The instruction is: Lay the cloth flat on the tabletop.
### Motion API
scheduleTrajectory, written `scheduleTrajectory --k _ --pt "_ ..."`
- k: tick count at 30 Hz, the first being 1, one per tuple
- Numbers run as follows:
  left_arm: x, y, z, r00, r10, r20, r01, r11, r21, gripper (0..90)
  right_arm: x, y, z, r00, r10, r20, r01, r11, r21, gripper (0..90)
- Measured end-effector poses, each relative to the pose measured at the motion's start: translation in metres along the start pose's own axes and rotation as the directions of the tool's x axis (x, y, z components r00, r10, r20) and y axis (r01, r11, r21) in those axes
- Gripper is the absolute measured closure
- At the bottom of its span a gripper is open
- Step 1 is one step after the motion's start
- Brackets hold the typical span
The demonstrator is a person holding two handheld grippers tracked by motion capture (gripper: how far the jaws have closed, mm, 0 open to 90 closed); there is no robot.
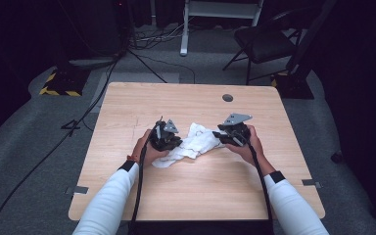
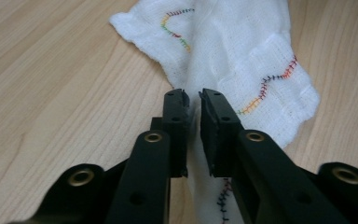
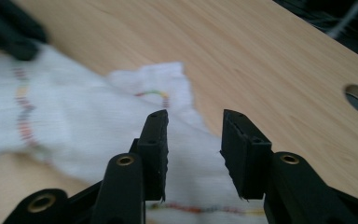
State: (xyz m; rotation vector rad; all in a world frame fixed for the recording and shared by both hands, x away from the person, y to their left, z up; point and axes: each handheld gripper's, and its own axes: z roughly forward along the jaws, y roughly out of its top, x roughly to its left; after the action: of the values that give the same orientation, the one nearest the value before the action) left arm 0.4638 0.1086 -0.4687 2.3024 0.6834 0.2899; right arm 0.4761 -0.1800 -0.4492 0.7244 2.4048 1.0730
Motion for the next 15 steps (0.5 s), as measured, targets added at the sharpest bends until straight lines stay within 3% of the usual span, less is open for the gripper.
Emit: scheduleTrajectory --k 2,6,10,13,15 --pt "0.001 0.0 -0.002 1.0 -0.007 0.001 0.007 0.9999 -0.016 73.4 0.011 -0.003 -0.004 0.9974 -0.028 -0.066 0.027 1.0 -0.014 61.6" --pt "0.002 -0.001 -0.009 0.9993 -0.031 -0.019 0.03 0.9987 -0.042 61.1 0.035 -0.008 -0.004 0.9806 -0.098 -0.17 0.096 0.995 -0.018 57.0" --pt "0.006 -0.004 -0.015 0.9975 -0.06 -0.036 0.058 0.997 -0.052 49.8 0.057 -0.006 0.005 0.9637 -0.144 -0.225 0.143 0.99 -0.02 49.1" --pt "0.009 -0.006 -0.017 0.9971 -0.068 -0.034 0.066 0.9963 -0.054 43.4 0.069 -0.004 0.015 0.9549 -0.174 -0.24 0.177 0.984 -0.012 46.9" --pt "0.011 -0.006 -0.018 0.9963 -0.078 -0.036 0.076 0.9956 -0.056 39.5 0.074 -0.004 0.023 0.954 -0.189 -0.233 0.194 0.981 -0.002 45.0"
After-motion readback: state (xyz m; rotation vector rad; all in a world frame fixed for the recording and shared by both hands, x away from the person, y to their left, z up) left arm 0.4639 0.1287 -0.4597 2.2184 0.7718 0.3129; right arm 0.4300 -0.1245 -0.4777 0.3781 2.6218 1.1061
